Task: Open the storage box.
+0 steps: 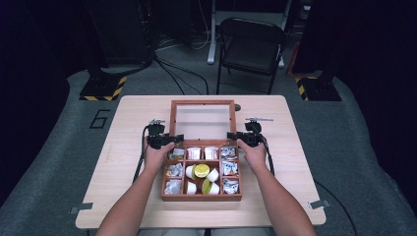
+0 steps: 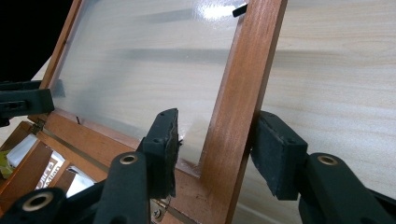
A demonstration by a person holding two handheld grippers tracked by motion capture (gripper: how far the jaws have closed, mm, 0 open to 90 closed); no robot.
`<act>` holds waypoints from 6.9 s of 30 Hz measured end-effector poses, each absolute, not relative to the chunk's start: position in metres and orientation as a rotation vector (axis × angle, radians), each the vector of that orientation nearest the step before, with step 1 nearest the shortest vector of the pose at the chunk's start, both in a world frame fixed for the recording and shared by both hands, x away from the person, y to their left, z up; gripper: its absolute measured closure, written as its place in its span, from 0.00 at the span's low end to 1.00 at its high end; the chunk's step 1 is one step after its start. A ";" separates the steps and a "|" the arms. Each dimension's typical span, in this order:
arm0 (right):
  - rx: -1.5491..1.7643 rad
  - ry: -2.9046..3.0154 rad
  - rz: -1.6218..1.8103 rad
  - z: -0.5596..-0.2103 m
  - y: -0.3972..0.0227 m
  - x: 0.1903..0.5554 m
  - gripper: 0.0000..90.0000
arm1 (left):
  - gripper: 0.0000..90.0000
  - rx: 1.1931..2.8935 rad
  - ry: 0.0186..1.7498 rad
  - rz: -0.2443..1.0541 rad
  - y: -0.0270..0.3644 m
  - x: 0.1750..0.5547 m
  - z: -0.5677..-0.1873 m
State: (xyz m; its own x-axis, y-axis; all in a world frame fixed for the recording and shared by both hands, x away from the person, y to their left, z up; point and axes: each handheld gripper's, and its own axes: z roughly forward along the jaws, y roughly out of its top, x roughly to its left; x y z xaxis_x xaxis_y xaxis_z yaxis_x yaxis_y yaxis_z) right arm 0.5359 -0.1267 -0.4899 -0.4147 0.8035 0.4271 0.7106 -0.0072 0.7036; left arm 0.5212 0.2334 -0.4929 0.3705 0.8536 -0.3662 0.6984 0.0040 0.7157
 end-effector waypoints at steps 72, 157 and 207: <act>1.813 2.145 1.484 -0.504 -0.137 0.539 0.57 | 0.36 1.716 1.394 0.056 0.247 0.532 -0.504; 1.132 2.387 1.320 -0.449 -0.079 0.425 0.40 | 0.40 1.698 1.247 0.205 0.273 0.439 -0.442; 1.002 2.666 1.045 -0.484 -0.016 0.422 0.34 | 0.36 1.673 1.265 0.203 0.282 0.423 -0.440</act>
